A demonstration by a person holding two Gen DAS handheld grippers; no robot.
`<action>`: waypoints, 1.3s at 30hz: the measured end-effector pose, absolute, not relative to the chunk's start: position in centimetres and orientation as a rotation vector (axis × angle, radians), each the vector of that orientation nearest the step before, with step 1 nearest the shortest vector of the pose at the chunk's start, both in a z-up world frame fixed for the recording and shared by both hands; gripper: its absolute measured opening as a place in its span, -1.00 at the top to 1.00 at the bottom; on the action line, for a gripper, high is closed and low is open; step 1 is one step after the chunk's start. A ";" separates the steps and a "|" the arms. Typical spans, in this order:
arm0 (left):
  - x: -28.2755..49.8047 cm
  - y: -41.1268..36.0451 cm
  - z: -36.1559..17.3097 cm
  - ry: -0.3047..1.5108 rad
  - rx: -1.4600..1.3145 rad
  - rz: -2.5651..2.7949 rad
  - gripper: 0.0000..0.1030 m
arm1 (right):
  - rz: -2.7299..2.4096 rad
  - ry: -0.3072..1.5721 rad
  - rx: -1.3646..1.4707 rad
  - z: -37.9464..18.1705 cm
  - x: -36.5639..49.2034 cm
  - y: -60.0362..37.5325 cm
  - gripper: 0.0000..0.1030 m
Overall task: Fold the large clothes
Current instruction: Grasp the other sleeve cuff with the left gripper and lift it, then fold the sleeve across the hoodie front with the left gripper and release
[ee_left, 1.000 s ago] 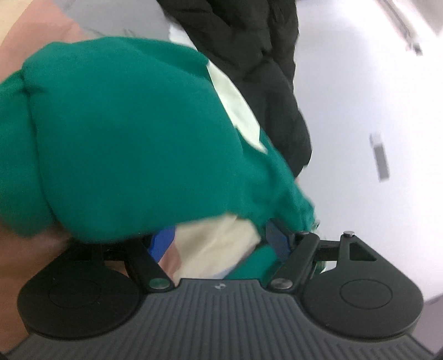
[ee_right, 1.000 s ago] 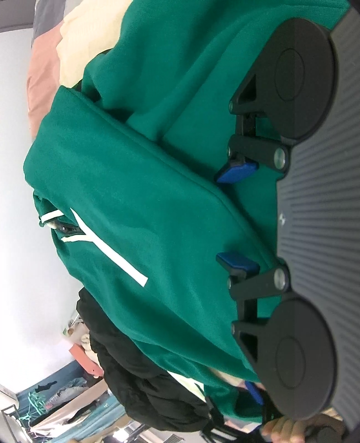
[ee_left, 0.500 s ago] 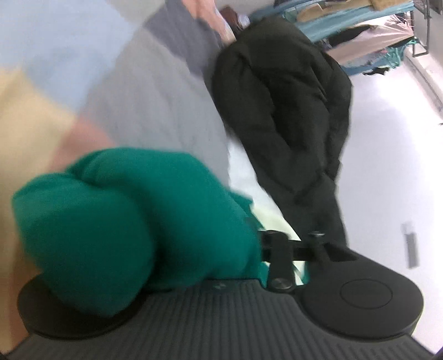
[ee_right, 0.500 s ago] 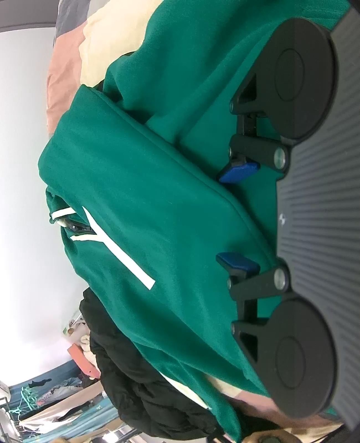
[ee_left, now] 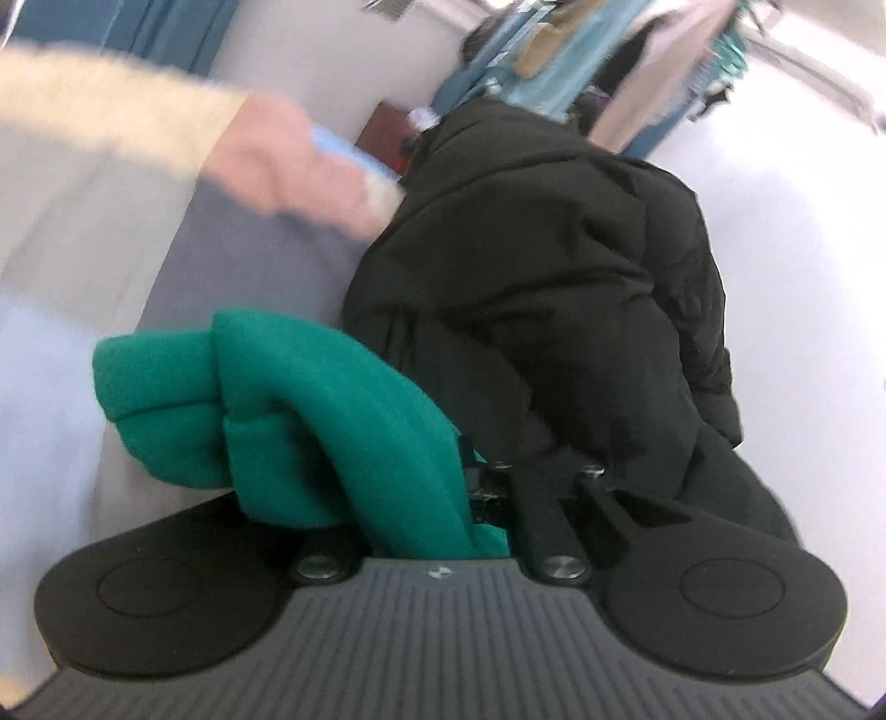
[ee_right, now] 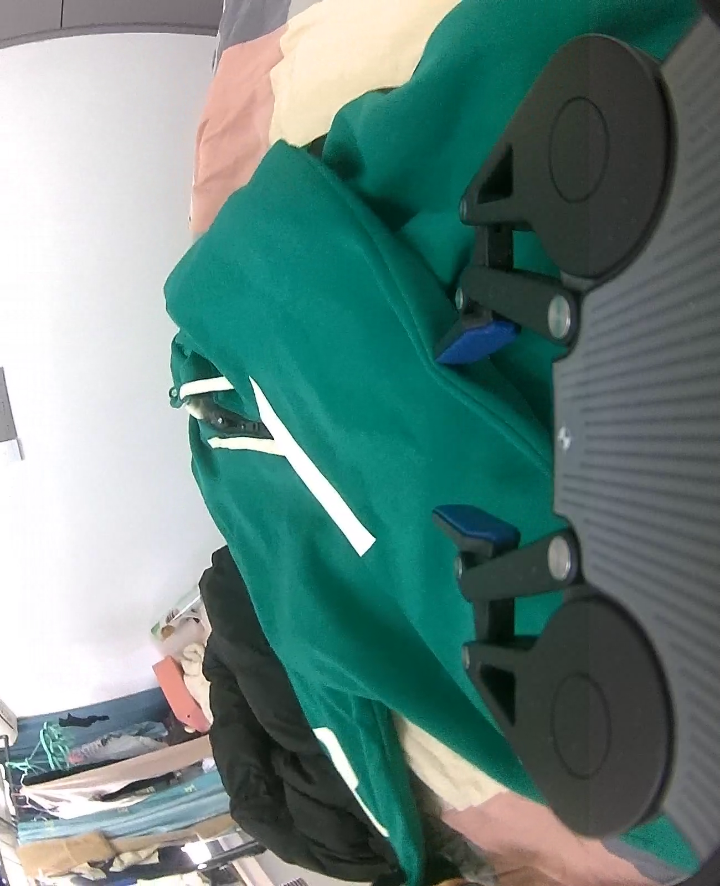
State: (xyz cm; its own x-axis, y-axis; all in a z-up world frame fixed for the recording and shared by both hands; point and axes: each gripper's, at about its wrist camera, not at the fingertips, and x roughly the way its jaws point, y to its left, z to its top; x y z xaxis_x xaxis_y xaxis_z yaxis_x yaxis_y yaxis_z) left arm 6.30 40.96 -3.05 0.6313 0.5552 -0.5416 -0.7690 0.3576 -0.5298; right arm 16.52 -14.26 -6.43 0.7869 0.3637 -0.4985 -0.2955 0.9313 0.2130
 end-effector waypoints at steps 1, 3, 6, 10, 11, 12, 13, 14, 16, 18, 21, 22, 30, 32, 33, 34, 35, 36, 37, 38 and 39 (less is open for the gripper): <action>6.7 41.1 -2.2 0.299 -0.795 0.870 0.79 | 0.356 0.564 0.127 -6.5 16.7 -14.2 -0.17; 7.9 40.7 -0.1 0.304 -0.668 0.851 0.79 | 0.357 0.568 0.134 -6.6 17.2 -14.1 -0.17; 9.5 39.0 3.6 0.290 -0.446 0.796 0.79 | 0.356 0.574 0.160 -6.7 18.1 -14.3 -0.17; 10.8 35.1 9.6 0.257 -0.221 0.691 0.79 | 0.355 0.568 0.198 -6.2 18.4 -14.6 -0.17; 11.0 34.0 10.9 0.250 -0.187 0.664 0.79 | 0.355 0.565 0.211 -6.0 18.3 -14.8 -0.17; 11.3 33.0 12.1 0.246 -0.156 0.637 0.79 | 0.354 0.561 0.220 -5.8 18.2 -15.0 -0.17; 12.0 31.8 13.6 0.244 -0.118 0.603 0.79 | 0.351 0.553 0.227 -5.6 18.0 -15.3 -0.17; 12.2 30.3 14.9 0.242 -0.073 0.573 0.79 | 0.347 0.543 0.232 -5.3 17.8 -15.6 -0.16; 12.4 26.3 17.3 0.239 0.041 0.515 0.79 | 0.340 0.522 0.243 -4.8 17.3 -16.3 -0.16; 12.9 22.7 18.9 0.244 0.145 0.445 0.78 | 0.329 0.506 0.259 -4.3 16.9 -17.0 -0.16; 13.5 15.7 20.7 0.251 0.296 0.346 0.78 | 0.317 0.486 0.292 -3.8 16.2 -18.1 -0.16; 13.4 13.4 21.2 0.253 0.319 0.323 0.78 | 0.310 0.477 0.297 -3.6 16.0 -18.4 -0.16; 13.0 -3.5 19.9 0.253 0.426 0.104 0.77 | 0.205 0.489 0.325 -3.8 13.4 -22.8 -0.16; 13.0 -7.4 18.1 0.272 0.434 0.047 0.77 | 0.176 0.508 0.343 -3.9 12.9 -23.6 -0.16; 13.1 -8.9 17.1 0.285 0.430 0.022 0.77 | 0.170 0.513 0.351 -4.0 12.7 -24.0 -0.16; 13.1 -10.6 15.8 0.303 0.420 -0.010 0.77 | 0.170 0.514 0.363 -4.0 12.5 -24.3 -0.16; 13.2 -11.9 14.7 0.320 0.414 -0.032 0.77 | 0.174 0.513 0.374 -4.0 12.4 -24.6 -0.16; 13.3 -13.4 13.4 0.339 0.408 -0.052 0.77 | 0.174 0.508 0.383 -4.0 12.2 -24.8 -0.16; 13.4 -14.8 11.9 0.360 0.402 -0.075 0.77 | 0.169 0.500 0.392 -4.0 12.0 -25.2 -0.16; 13.5 -16.1 10.5 0.381 0.396 -0.100 0.77 | 0.159 0.496 0.405 -4.0 12.0 -25.6 -0.16; 13.7 -17.3 9.1 0.403 0.389 -0.125 0.77 | 0.150 0.493 0.421 -4.0 12.1 -26.0 -0.16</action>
State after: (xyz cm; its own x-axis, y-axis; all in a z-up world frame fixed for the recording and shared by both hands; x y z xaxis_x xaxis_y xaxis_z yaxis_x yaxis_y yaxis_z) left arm 13.69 -17.30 9.05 0.9134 -0.0419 -0.4048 0.1944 0.9188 0.3436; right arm 12.07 -26.00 -3.99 0.8720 0.2392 -0.4271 -0.0390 0.9036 0.4265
